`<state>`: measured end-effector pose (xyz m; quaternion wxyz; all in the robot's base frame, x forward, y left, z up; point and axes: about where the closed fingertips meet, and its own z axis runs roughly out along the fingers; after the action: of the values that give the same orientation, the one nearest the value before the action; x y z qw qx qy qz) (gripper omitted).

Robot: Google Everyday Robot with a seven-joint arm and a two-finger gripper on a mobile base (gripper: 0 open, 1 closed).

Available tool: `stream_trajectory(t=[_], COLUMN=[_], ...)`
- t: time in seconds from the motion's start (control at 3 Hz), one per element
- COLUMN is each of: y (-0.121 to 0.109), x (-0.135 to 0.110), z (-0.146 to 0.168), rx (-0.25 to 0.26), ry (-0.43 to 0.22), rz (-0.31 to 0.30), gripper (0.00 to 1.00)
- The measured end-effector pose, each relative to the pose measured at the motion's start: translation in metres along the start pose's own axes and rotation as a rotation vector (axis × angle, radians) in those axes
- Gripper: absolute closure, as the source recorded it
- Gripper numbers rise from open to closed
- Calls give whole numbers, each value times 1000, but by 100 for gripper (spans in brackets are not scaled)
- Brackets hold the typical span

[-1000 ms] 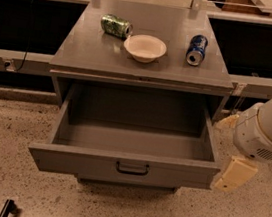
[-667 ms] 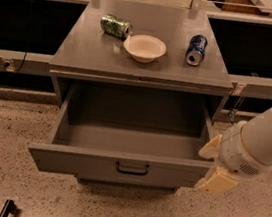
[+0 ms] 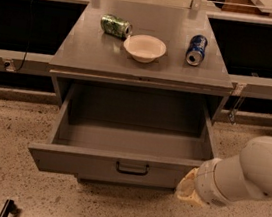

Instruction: Close top drawer

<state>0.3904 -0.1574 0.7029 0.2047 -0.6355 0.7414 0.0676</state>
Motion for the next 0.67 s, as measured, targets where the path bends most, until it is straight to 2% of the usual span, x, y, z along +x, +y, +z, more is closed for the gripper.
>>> stream_trajectory(t=[0.33, 0.67], y=[-8, -29], x=[2, -3], z=[40, 66], rx=[31, 66], ry=[-17, -38], rz=[-23, -45], gripper=[100, 100])
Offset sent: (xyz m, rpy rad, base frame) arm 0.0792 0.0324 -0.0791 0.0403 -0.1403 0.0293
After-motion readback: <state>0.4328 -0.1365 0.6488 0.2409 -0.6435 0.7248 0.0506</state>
